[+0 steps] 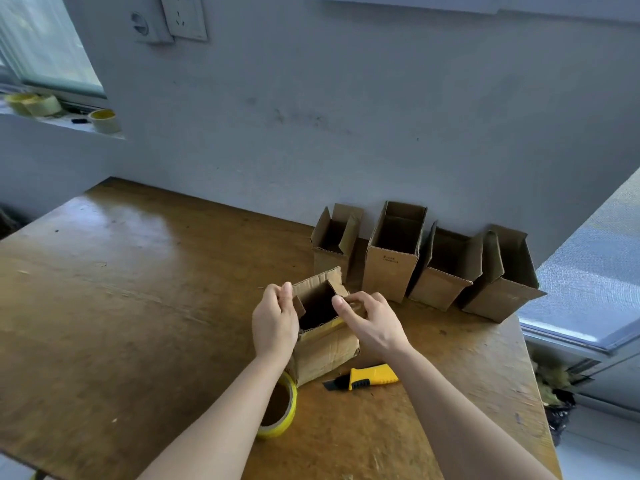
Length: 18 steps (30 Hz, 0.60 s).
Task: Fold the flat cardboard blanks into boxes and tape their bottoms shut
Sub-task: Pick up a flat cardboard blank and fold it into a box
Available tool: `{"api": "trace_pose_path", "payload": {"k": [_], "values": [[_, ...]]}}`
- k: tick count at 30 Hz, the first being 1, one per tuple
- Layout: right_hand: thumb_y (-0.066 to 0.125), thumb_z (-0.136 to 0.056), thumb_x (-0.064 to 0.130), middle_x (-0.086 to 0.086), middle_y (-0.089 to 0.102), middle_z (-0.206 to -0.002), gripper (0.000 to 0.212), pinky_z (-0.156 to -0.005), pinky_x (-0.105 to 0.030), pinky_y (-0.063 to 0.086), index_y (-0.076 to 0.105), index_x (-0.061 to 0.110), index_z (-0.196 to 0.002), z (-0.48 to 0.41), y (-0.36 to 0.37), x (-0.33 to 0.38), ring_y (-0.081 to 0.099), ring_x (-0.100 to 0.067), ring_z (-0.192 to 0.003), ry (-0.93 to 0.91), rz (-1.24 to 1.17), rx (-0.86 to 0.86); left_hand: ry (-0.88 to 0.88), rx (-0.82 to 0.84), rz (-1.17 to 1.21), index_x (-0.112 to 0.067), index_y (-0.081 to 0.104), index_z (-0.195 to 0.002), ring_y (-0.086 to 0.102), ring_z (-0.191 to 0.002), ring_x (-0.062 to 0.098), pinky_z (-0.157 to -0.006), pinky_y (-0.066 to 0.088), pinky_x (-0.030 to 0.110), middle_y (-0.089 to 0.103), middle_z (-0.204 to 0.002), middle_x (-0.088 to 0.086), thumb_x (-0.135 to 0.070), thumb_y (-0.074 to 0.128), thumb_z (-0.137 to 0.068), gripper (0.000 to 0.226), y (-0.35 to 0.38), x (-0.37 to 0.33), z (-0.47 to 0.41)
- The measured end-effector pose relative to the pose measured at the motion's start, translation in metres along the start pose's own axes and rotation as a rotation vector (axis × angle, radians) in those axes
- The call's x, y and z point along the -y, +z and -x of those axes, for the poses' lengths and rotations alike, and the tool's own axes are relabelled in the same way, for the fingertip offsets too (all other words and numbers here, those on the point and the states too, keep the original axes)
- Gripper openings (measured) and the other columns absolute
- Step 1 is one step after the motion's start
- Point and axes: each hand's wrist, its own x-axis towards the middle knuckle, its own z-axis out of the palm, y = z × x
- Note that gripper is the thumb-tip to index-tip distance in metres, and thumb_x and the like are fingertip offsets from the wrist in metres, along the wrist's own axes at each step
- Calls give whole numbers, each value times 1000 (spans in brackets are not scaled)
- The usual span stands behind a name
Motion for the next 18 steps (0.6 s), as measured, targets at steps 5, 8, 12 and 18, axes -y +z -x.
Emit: {"api": "trace_pose_path", "payload": {"k": [5, 8, 12, 18], "values": [[57, -59, 83, 1, 42, -115, 97, -83, -22, 40, 53, 20, -132, -9, -23, -8, 48, -17, -107, -6, -60, 266, 101, 387, 76, -21, 66, -85, 60, -83, 6, -69, 43, 18, 67, -88, -5, -22, 36, -102, 35, -18, 17, -12], [61, -56, 81, 2, 45, -114, 92, -81, -22, 42, 58, 21, -126, -13, -27, -9, 48, -15, -105, -21, -1, 274, 84, 586, 114, -25, 69, -96, 55, -99, 4, -80, 41, 17, 61, -104, -8, -22, 43, -100, 27, -25, 23, -17], [54, -60, 81, 7, 51, -105, 77, -67, -17, 41, 71, 24, -109, -13, -24, -12, 50, -8, -95, -53, 63, 196, 184, 519, -107, -27, 66, -90, 53, -93, 6, -72, 41, 13, 52, -98, -11, -35, 66, -87, 8, -14, 24, -16], [61, -79, 65, 10, 56, -86, 40, -58, -19, 40, 59, 26, -87, -14, -16, -22, 54, -9, -79, -86, 166, 59, 275, 413, -369, -28, 51, -90, 53, -88, 10, -62, 39, 11, 49, -100, -8, 0, 66, -82, 32, 0, 22, -17]]}}
